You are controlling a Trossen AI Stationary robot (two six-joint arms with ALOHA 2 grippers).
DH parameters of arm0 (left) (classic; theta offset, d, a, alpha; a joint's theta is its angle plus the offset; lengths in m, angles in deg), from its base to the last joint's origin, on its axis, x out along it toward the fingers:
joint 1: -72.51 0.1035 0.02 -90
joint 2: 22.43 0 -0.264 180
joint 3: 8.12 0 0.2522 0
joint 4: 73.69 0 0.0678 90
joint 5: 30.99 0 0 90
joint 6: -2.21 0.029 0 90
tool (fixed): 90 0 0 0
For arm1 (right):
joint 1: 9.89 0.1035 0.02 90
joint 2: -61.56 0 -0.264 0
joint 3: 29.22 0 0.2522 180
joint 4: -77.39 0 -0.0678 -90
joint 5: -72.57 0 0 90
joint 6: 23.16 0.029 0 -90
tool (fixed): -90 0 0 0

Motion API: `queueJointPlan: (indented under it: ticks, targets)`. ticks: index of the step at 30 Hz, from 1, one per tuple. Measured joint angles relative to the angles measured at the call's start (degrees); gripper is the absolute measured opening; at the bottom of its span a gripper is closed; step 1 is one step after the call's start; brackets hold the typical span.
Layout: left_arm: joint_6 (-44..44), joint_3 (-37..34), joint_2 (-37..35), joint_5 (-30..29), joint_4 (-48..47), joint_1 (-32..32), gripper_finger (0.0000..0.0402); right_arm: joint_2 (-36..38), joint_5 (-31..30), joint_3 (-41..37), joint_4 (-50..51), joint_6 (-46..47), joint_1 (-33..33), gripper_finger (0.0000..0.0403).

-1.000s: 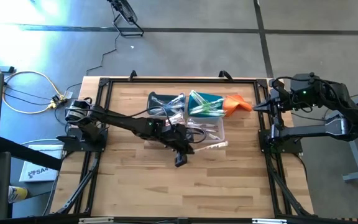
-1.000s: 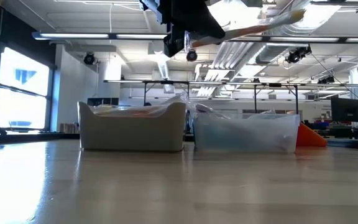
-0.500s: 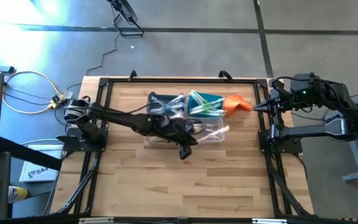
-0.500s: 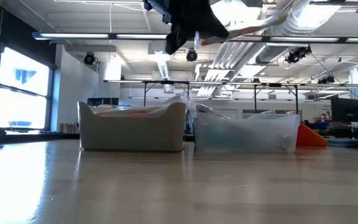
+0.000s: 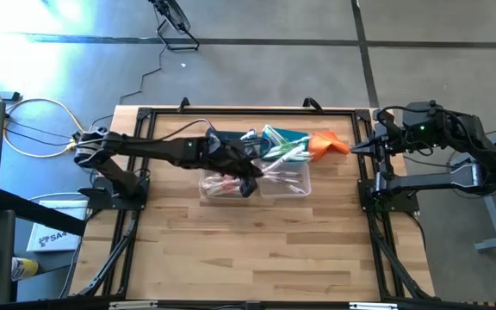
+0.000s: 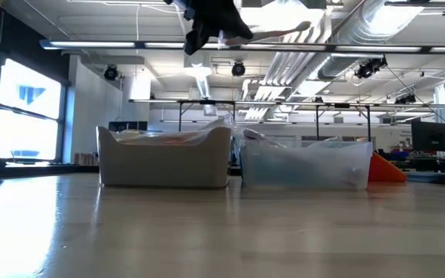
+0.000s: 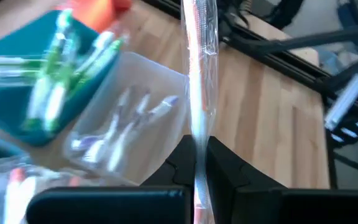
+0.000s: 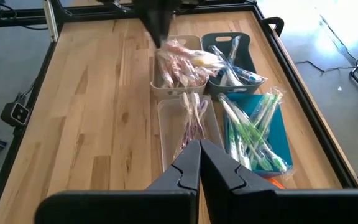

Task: Pick & Place Toothbrushes
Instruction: Put the orange toothbrush into the gray bin

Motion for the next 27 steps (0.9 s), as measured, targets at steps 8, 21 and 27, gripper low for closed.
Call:
queueJointPlan:
  ticks: [8,21,27]
  targets:
    - [-0.35,-0.09,-1.56,-2.35,-12.15,1.49,0.0010,0.02,-0.04,-0.01,-0.02,-0.02,-0.01,0.0002]
    - [-5.74,-6.02,-1.50,-2.60,-20.60,1.29,0.0010,0.02,-1.57,-0.01,-0.02,0.45,-0.01,0.0002]
    - [-6.05,-7.33,-1.50,-2.54,-22.50,1.29,0.0010,0.02,-1.55,-0.01,-0.02,1.75,-0.01,0.0003]
